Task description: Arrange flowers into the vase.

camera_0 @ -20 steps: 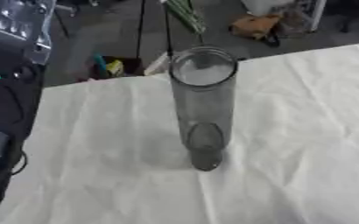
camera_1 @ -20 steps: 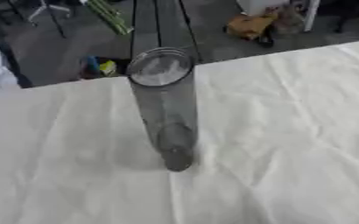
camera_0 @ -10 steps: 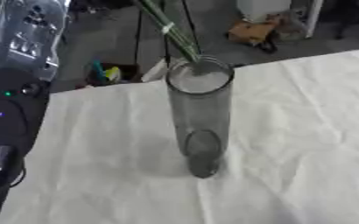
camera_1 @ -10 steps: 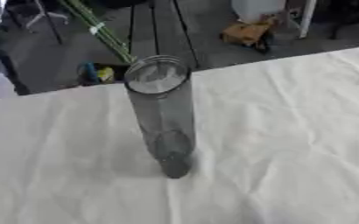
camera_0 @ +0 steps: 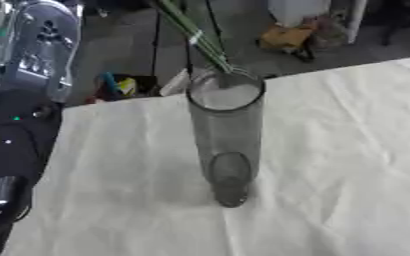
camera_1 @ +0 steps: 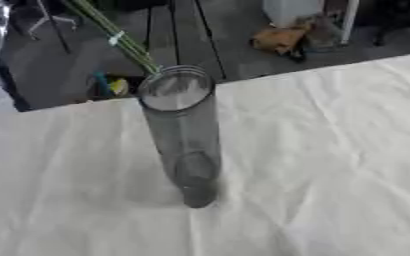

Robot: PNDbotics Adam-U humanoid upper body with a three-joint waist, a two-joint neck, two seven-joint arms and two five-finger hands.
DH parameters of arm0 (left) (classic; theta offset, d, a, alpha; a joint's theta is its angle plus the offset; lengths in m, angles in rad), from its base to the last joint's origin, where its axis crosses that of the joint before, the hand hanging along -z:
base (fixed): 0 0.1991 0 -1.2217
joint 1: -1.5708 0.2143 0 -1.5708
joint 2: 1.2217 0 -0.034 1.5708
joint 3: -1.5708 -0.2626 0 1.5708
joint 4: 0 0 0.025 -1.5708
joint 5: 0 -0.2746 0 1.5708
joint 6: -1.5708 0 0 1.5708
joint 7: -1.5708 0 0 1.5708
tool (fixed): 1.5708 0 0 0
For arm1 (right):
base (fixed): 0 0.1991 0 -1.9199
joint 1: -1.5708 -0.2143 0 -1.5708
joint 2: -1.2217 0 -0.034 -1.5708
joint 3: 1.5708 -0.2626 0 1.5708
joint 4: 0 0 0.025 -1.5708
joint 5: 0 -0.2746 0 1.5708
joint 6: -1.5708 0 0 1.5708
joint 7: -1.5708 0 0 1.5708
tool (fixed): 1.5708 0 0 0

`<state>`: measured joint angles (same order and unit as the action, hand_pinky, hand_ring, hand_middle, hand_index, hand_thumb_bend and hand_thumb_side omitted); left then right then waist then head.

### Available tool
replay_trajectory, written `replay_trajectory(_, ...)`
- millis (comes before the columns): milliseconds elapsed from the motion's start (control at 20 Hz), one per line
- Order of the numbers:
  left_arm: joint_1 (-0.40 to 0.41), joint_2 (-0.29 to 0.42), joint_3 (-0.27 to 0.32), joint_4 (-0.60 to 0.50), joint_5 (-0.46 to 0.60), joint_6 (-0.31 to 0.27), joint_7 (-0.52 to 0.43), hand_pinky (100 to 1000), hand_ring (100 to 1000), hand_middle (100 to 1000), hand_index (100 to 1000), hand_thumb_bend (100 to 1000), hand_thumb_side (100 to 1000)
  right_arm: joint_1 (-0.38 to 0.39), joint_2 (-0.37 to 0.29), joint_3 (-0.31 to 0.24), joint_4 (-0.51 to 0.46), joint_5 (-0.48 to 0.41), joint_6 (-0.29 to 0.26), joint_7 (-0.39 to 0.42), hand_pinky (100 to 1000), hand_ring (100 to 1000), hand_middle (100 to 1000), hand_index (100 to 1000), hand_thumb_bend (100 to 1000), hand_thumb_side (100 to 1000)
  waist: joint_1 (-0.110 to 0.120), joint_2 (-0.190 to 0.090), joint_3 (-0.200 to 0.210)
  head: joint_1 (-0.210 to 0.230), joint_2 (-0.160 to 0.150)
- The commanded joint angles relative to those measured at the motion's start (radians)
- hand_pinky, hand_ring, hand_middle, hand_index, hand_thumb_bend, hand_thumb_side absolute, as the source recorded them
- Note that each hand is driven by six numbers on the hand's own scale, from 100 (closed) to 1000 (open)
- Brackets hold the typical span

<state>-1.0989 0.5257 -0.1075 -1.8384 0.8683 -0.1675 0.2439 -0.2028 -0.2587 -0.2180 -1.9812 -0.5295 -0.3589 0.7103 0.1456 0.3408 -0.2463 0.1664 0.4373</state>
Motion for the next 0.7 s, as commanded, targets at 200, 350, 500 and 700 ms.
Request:
replay_trajectory(200,-0.009,0.008,0.002,-0.017,-0.068,-0.04,-0.006,100,100,100,111,112,677,-0.011,-0.003,-0.003,-0.019,0.014,-0.004,0.01,871,567,468,691,100,1000,0.008,0.009,-0.001,0.002,-0.016)
replay_trajectory(350,-0.006,0.007,-0.003,-0.012,-0.08,-0.033,-0.008,100,100,100,110,108,675,-0.01,-0.001,-0.004,-0.019,0.018,-0.006,0.011,872,566,468,691,100,1000,0.009,0.012,-0.001,0.002,-0.014)
replay_trajectory(500,-0.003,0.009,-0.004,-0.011,-0.095,-0.033,-0.011,100,100,100,110,100,672,-0.009,0.0,-0.004,-0.019,0.021,-0.005,0.012,873,566,468,691,100,1000,0.009,0.013,0.0,0.001,-0.01)
replay_trajectory(700,0.002,0.01,-0.009,-0.01,-0.117,-0.037,-0.015,100,100,100,110,100,671,-0.01,0.001,-0.005,-0.019,0.023,-0.003,0.012,874,567,467,691,100,1000,0.01,0.014,0.0,0.001,-0.008)
